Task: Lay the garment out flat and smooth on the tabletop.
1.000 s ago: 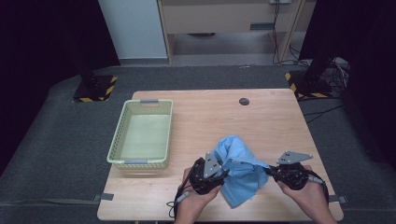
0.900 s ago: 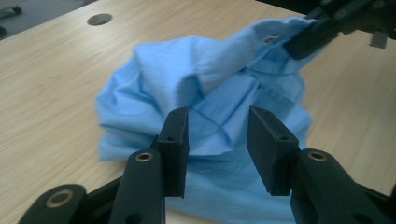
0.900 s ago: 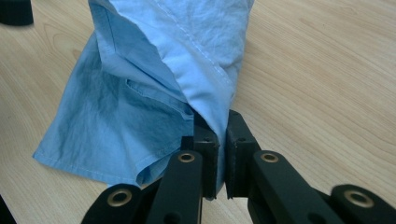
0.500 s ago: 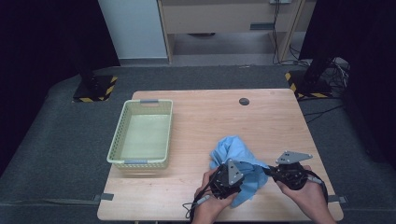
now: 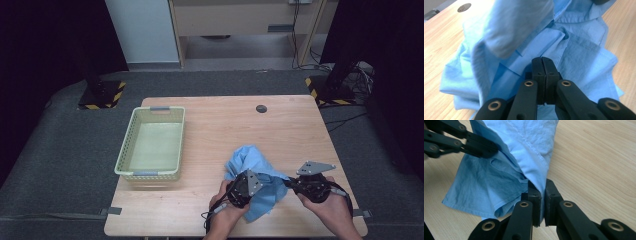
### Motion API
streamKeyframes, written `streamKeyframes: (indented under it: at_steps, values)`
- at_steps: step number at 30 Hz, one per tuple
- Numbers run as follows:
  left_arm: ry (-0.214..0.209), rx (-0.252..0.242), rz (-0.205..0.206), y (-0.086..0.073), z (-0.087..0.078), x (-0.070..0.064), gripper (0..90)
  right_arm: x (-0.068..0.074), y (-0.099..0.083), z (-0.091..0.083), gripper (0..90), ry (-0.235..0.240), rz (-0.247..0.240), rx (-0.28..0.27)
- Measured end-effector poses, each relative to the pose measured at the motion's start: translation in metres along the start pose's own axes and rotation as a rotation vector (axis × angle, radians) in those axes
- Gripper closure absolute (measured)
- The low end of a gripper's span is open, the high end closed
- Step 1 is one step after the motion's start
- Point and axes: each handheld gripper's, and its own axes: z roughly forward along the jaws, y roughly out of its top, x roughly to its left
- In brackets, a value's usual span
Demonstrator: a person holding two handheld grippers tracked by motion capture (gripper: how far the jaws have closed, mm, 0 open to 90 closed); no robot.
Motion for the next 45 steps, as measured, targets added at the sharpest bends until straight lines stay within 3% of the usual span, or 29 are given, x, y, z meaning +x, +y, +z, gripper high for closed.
streamKeyframes:
  at_steps: [9,16,21,26,32,38,45]
  values:
    - [-0.034,-0.037,0.007,0.006,-0.034,0.016,90.0,-0.009,0.004,-0.011,86.4,-0.011,-0.015,0.011]
    - [-0.058,-0.052,0.018,0.007,-0.056,0.026,90.0,-0.021,0.017,-0.027,86.5,-0.038,-0.024,0.021]
    - [-0.071,-0.038,0.037,0.009,-0.069,0.036,90.0,-0.025,0.028,-0.033,86.5,-0.039,-0.038,0.037]
    - [-0.065,0.028,0.024,0.0,-0.059,0.058,90.0,-0.03,0.038,-0.024,86.2,-0.032,-0.051,0.068]
    - [-0.071,0.091,0.0,-0.015,-0.035,0.077,90.0,-0.04,0.039,0.001,85.9,-0.004,-0.038,0.122]
    - [-0.086,0.123,0.01,-0.023,-0.023,0.084,90.0,-0.058,0.034,0.026,86.3,0.015,-0.007,0.16]
    - [-0.109,0.118,0.005,-0.026,-0.027,0.083,90.0,-0.072,0.035,0.041,86.4,0.021,0.03,0.152]
